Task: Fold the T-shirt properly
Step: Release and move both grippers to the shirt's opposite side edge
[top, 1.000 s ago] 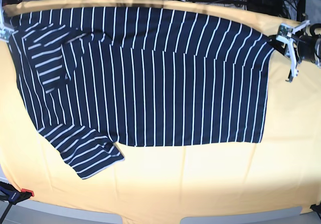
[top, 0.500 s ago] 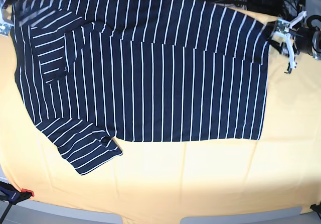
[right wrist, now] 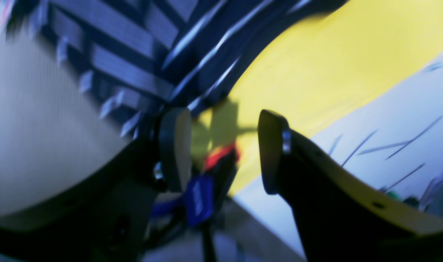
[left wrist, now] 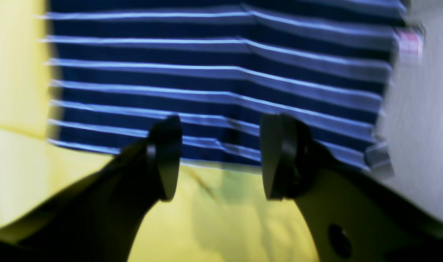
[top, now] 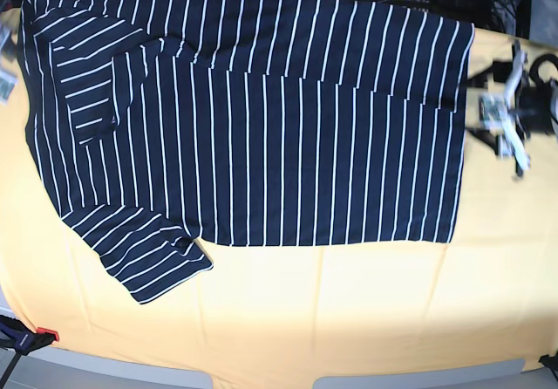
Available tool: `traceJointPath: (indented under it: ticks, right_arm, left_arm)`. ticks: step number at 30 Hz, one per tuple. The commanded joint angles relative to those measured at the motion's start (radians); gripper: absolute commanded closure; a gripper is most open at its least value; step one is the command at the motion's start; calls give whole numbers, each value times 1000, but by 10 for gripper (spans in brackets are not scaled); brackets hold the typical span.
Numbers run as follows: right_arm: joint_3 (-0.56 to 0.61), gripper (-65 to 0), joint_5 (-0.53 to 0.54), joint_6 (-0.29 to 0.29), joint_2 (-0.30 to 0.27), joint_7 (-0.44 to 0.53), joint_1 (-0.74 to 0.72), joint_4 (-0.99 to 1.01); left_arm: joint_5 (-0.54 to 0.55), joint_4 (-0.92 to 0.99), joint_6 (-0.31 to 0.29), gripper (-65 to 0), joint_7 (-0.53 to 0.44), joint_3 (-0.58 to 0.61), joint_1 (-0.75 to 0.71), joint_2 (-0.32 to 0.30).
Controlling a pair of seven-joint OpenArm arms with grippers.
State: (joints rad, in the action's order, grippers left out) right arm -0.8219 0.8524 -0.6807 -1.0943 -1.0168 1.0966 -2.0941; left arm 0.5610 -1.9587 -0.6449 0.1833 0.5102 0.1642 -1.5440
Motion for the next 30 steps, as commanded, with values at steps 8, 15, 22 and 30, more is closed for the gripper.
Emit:
traceJointPath:
  ticks: [8, 15, 22, 30]
  right_arm:
    - [-45, -319, 5, 109, 39, 101, -145, -3]
    - [-45, -319, 9, 109, 100, 125, -172, -3]
    - [-45, -319, 8, 109, 101, 153, -180, -3]
    - [-45, -319, 8, 109, 102, 153, -180, -3]
  left_arm:
    - [377, 417, 159, -342, 35, -15, 222, 170]
    - [616, 1037, -46, -342, 83, -15, 348, 477]
    - [674, 1427, -53, -342, 111, -15, 460, 723]
    - [620, 1463, -53, -342, 211, -15, 462, 895]
